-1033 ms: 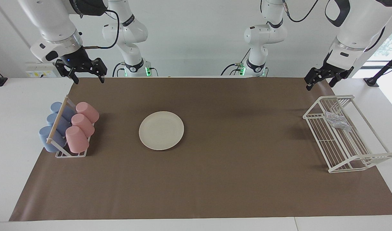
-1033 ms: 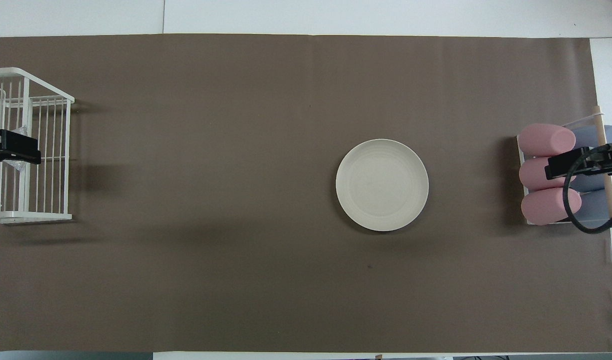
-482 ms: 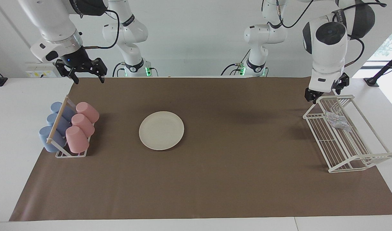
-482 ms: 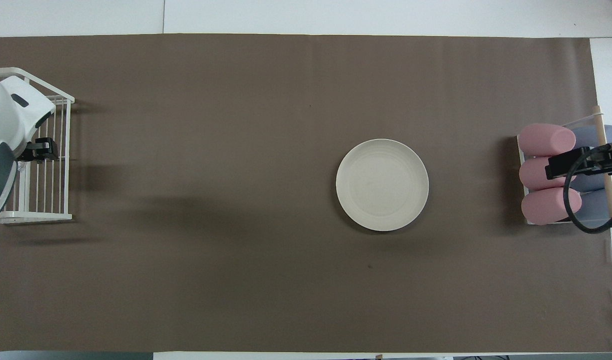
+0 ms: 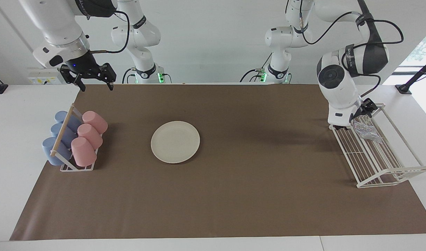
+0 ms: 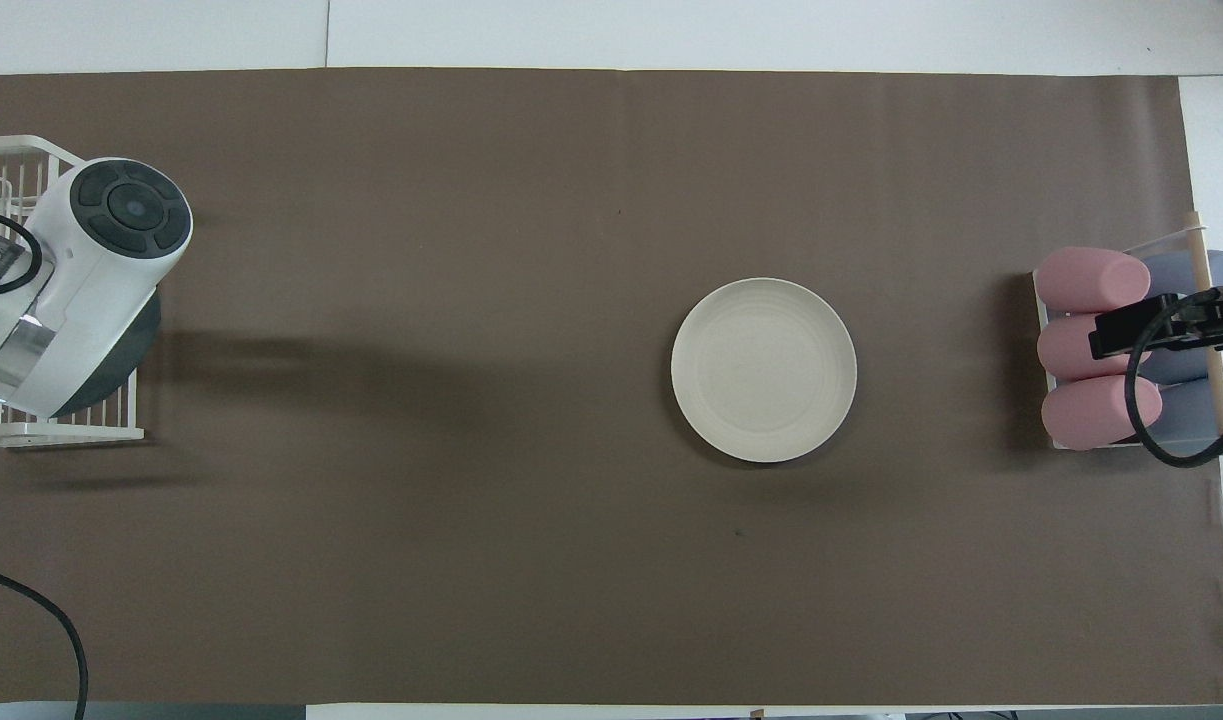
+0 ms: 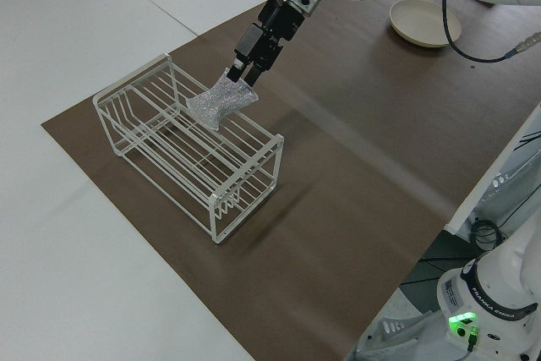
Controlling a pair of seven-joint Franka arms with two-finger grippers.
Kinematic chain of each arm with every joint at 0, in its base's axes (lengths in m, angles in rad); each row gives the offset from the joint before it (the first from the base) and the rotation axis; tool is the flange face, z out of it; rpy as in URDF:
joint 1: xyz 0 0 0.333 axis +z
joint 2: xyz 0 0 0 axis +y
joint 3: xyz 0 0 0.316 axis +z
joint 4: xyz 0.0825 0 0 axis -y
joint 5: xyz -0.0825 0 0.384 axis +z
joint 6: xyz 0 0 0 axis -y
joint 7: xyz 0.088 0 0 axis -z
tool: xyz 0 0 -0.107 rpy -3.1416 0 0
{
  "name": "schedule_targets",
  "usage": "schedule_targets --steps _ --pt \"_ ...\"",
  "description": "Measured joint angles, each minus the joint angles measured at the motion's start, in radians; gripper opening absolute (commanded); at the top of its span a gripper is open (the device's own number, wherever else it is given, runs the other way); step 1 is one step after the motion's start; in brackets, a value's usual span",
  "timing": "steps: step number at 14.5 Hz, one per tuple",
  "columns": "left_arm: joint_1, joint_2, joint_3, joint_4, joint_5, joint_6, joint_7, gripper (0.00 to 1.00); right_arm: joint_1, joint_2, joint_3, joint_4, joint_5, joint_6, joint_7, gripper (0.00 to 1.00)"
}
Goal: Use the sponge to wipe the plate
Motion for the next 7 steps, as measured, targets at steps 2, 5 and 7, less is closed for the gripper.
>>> schedule_targets --steps 2,5,7 --pt "0.000 0.004 0.002 -0.008 0.022 0.010 -0.019 1.00 0.000 0.000 0.000 0.000 0.000 0.000 0.000 1.00" --pt "0.013 0.004 0.006 -0.008 0.043 0.038 -0.020 0.96 0.000 0.000 0.000 0.000 0.000 -0.010 0.000 1.00" --pt "0.018 0.004 0.007 -0.008 0.044 0.042 -0.012 0.87 -0.002 0.000 -0.002 0.000 0.000 -0.018 0.000 1.00"
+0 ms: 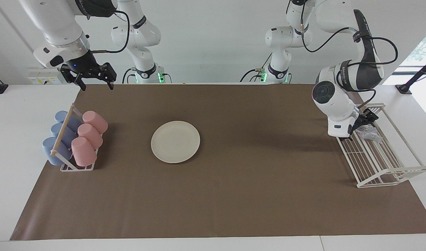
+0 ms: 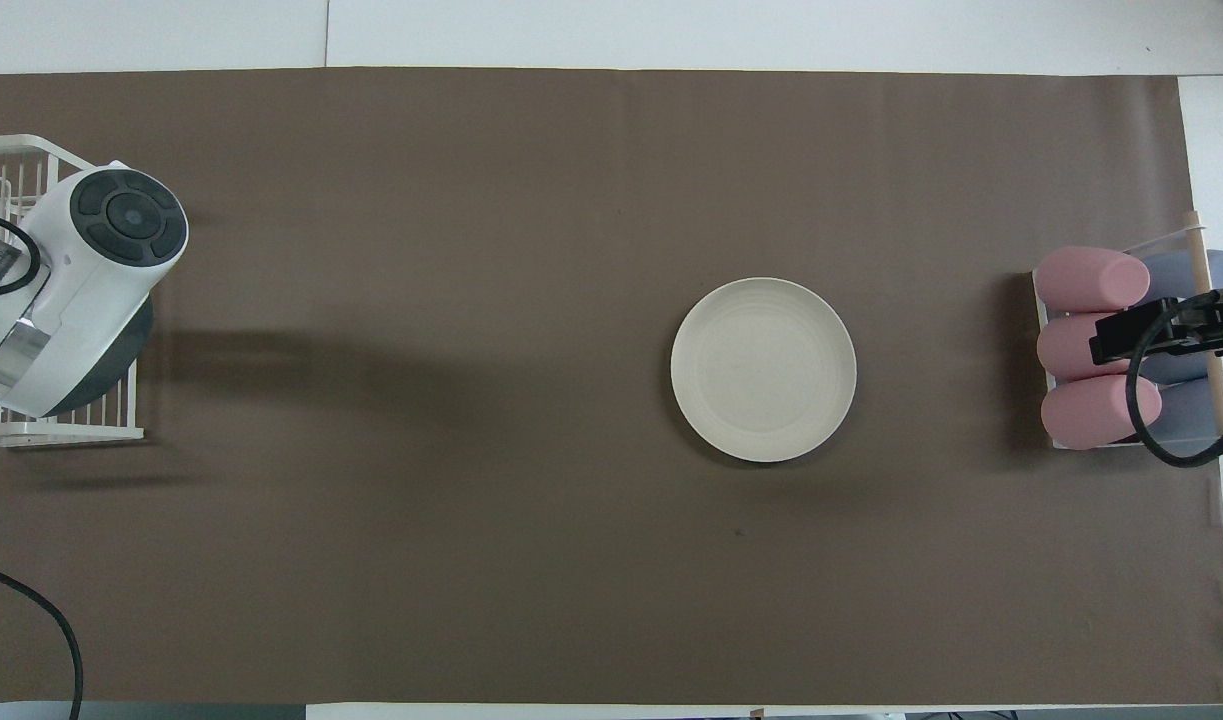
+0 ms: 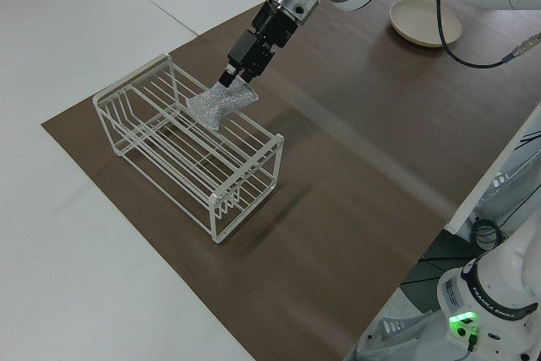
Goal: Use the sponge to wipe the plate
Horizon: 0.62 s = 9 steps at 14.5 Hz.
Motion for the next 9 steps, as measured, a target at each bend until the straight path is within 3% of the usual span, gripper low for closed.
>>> schedule_targets --steps 1,3,4,9 --pt "0.002 0.000 0.000 0.000 0.000 0.002 0.001 0.67 -0.001 0.000 -0.002 0.000 0.000 -0.003 0.000 1.00" --pt "0.008 0.000 0.001 0.000 0.000 0.012 0.001 0.12 -0.005 -0.001 -0.011 0.000 0.000 -0.021 0.000 1.00" --pt "0.008 0.000 0.002 -0.001 0.000 0.013 0.002 0.00 -0.006 -0.001 -0.014 -0.001 0.000 -0.021 0.007 1.00" --pt "0.009 0.000 0.003 -0.001 0.001 0.019 0.002 0.00 0.016 -0.007 0.000 -0.016 0.000 -0.021 0.319 1.00"
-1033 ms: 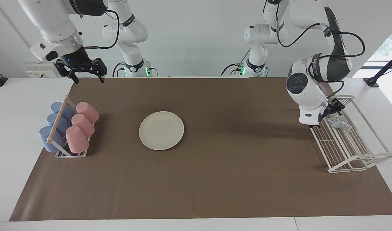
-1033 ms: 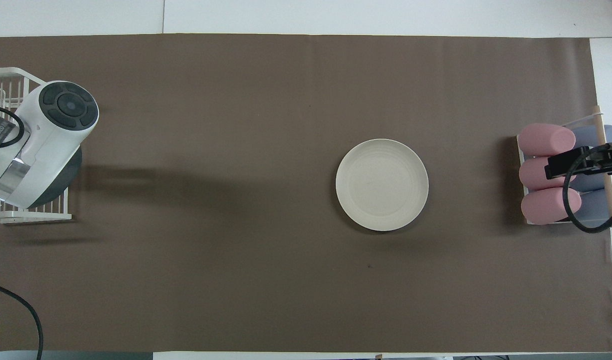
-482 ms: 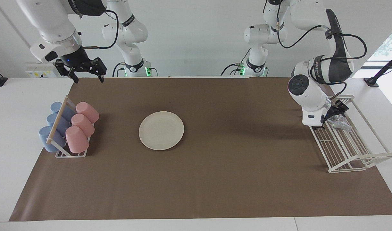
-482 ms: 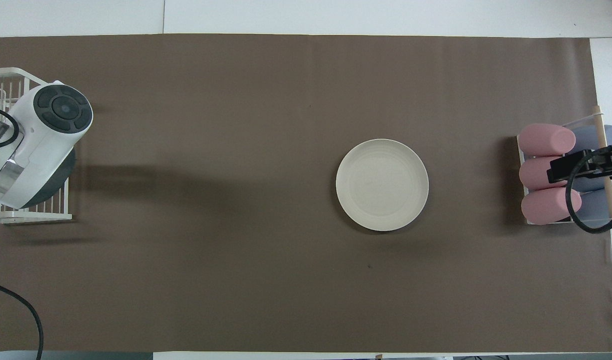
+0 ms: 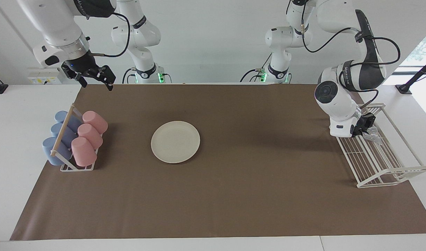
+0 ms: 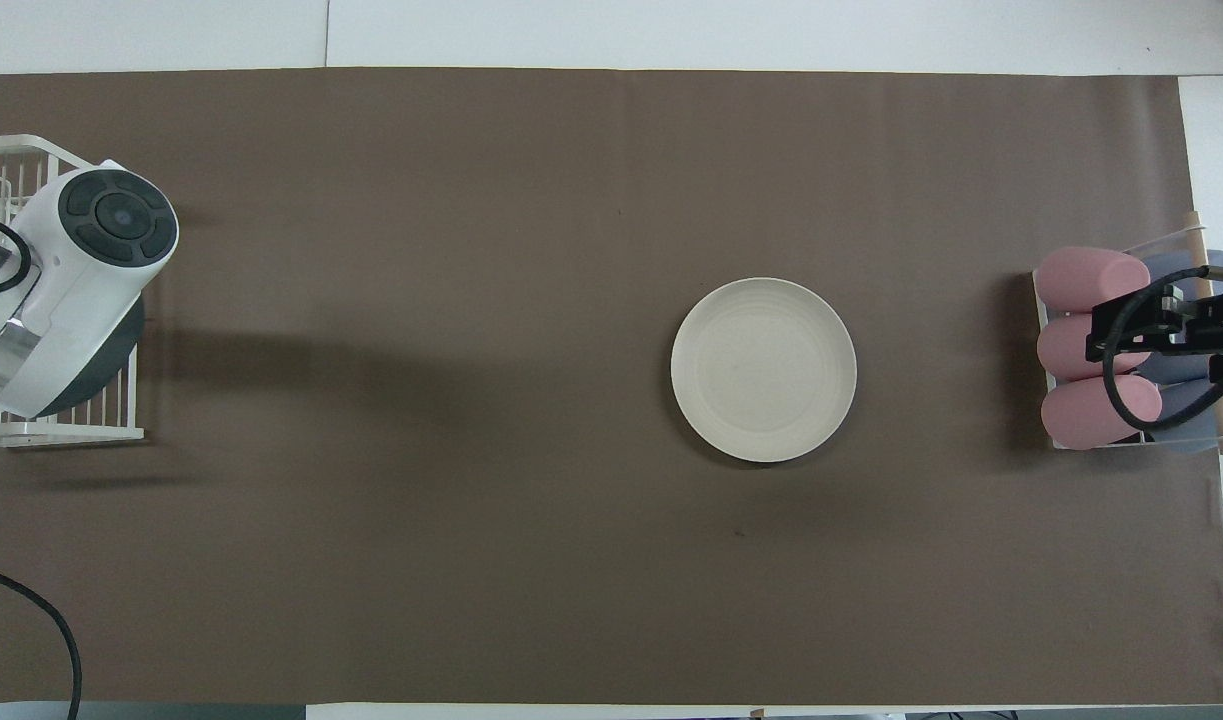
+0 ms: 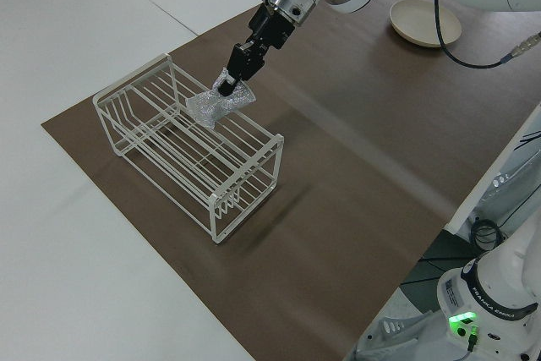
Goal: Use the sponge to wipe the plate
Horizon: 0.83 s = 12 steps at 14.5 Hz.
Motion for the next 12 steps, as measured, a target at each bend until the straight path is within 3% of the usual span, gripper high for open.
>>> schedule_targets --steps 4,7,10,12 --pt "0.000 0.000 0.000 0.009 0.000 0.001 0.001 0.00 0.056 -0.009 0.005 -0.015 0.000 -0.002 0.219 0.97" --pt "-0.001 -0.003 -0.001 0.074 -0.037 -0.052 0.047 0.00 0.070 -0.015 0.006 -0.024 0.000 -0.002 0.339 1.00" --pt "-0.003 -0.010 -0.004 0.216 -0.263 -0.146 0.147 0.00 0.077 -0.016 0.012 -0.027 0.001 -0.002 0.397 1.00" --pt "-0.002 -0.022 -0.003 0.301 -0.433 -0.214 0.171 0.00 0.102 -0.016 0.029 -0.027 0.002 -0.001 0.554 1.00"
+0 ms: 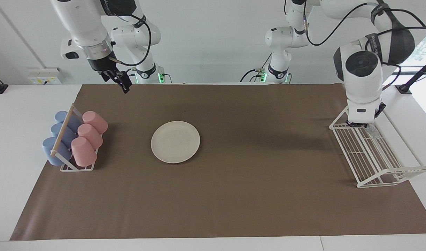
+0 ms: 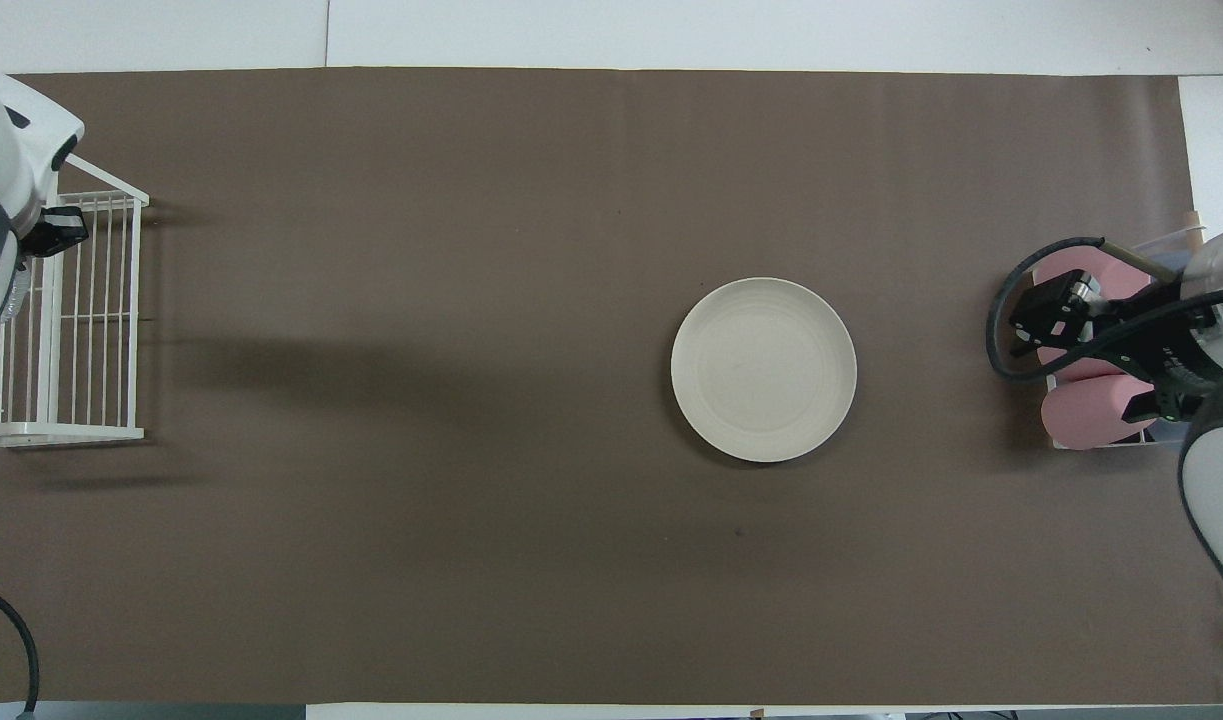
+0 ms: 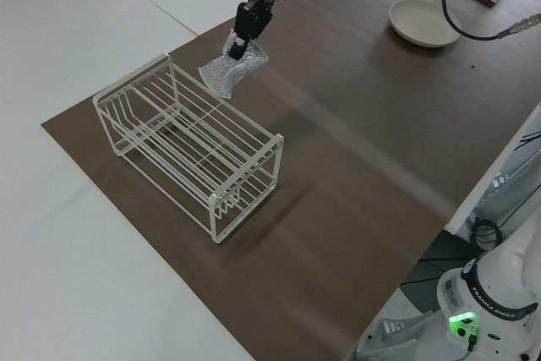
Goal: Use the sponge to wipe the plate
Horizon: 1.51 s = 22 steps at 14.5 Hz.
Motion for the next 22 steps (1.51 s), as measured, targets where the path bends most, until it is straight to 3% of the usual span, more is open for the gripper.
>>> schedule_targets --steps 4,10,13,18,22 --pt "0.003 -0.007 0.013 0.090 -0.393 -0.083 0.006 0.00 0.098 -0.001 0.021 -0.001 0.082 0.066 0.401 1.00" --pt "0.072 -0.026 0.022 0.078 -0.794 -0.094 0.012 0.00 0.293 0.012 0.026 -0.003 0.101 0.082 0.709 1.00" --pt "0.108 -0.060 0.024 0.005 -0.962 -0.094 0.029 0.00 0.316 0.018 0.027 -0.003 0.106 0.111 0.769 1.00" --pt "0.112 -0.164 0.022 -0.208 -1.250 -0.069 0.146 0.00 0.357 0.033 0.028 -0.002 0.150 0.213 0.974 1.00" --pt "0.112 -0.236 0.015 -0.365 -1.470 -0.015 0.190 0.00 0.491 0.147 0.031 0.102 0.154 0.263 1.236 1.00"
